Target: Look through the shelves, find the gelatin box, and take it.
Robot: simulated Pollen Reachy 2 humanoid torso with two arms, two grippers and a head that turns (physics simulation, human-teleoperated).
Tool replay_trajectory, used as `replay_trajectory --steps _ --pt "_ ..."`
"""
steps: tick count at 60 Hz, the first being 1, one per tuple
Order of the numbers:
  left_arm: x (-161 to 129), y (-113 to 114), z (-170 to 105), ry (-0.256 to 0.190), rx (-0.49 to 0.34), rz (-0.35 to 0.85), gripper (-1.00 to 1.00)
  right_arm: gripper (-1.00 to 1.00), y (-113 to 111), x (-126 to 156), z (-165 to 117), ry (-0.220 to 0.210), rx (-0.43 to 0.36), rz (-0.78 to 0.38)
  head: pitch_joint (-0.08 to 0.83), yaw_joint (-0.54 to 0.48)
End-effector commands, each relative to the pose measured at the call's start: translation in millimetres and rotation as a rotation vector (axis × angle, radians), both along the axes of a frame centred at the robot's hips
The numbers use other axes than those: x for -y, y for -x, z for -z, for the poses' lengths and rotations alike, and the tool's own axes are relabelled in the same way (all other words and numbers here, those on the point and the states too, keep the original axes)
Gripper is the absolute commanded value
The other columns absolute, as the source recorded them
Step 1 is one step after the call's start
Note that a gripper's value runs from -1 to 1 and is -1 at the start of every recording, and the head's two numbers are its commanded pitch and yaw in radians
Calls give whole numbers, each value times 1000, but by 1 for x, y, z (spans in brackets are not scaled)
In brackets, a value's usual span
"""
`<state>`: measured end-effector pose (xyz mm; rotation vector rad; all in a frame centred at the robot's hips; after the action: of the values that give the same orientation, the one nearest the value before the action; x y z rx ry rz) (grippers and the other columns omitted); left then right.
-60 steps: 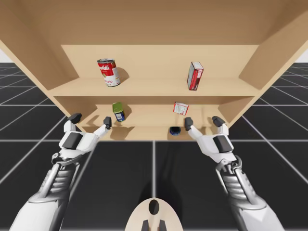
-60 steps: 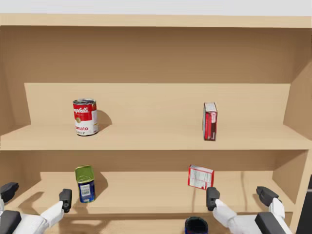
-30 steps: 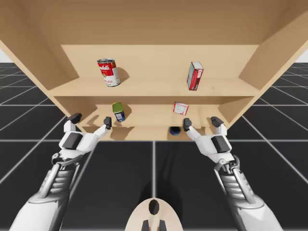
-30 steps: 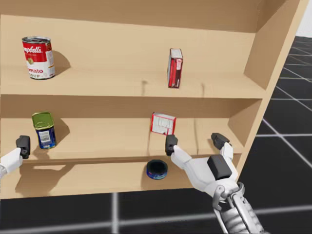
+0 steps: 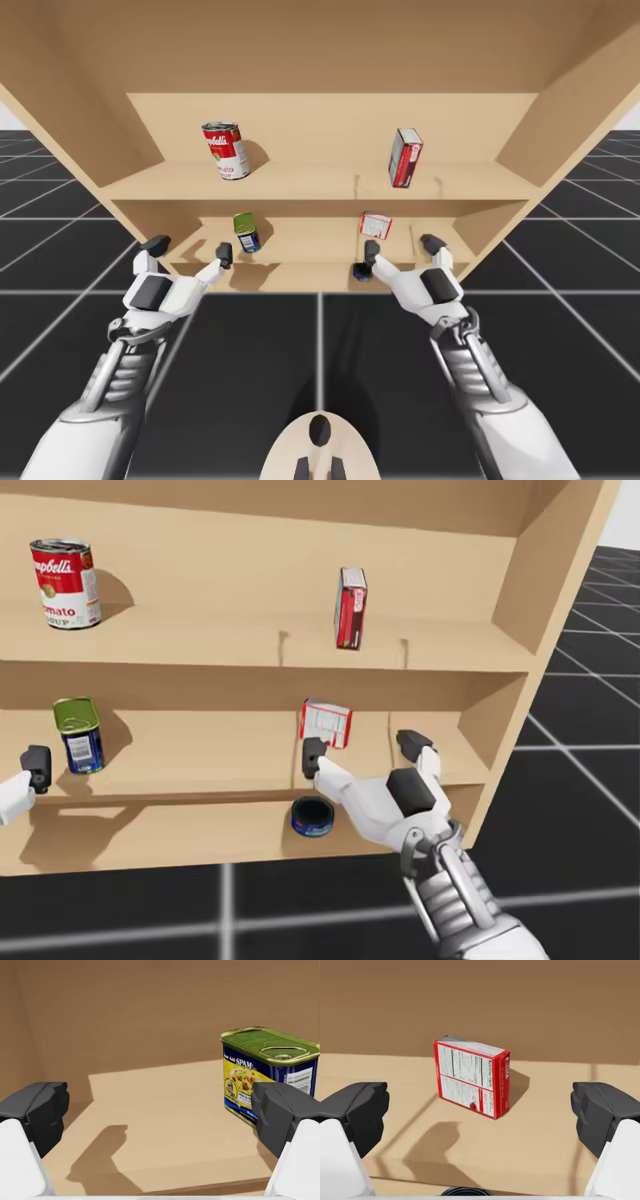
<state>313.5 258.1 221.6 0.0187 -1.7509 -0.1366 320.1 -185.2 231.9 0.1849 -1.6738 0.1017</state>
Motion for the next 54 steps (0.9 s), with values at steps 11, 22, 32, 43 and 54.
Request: replay_trajectory --steps 11,22,32,43,54 --pt "-2 0 -1 6 1 1 -1000 -1000 -31 -53 -1 -11 -59 18 396 -187" --pt "-4 -1 -1 9 1 0 -1000 -1000 -58 -66 7 -18 -127 73 394 -186" --pt "-4 -1 -1 9 1 -1 -1000 -1000 -75 -76 16 -21 -160 103 397 -186" --pt "-4 -1 -1 11 2 -1 -1000 -1000 -87 -82 21 -17 -165 121 400 -184" --pt "-5 -1 -2 12 4 -2 -1000 -1000 -97 -87 25 -11 -174 117 402 -178"
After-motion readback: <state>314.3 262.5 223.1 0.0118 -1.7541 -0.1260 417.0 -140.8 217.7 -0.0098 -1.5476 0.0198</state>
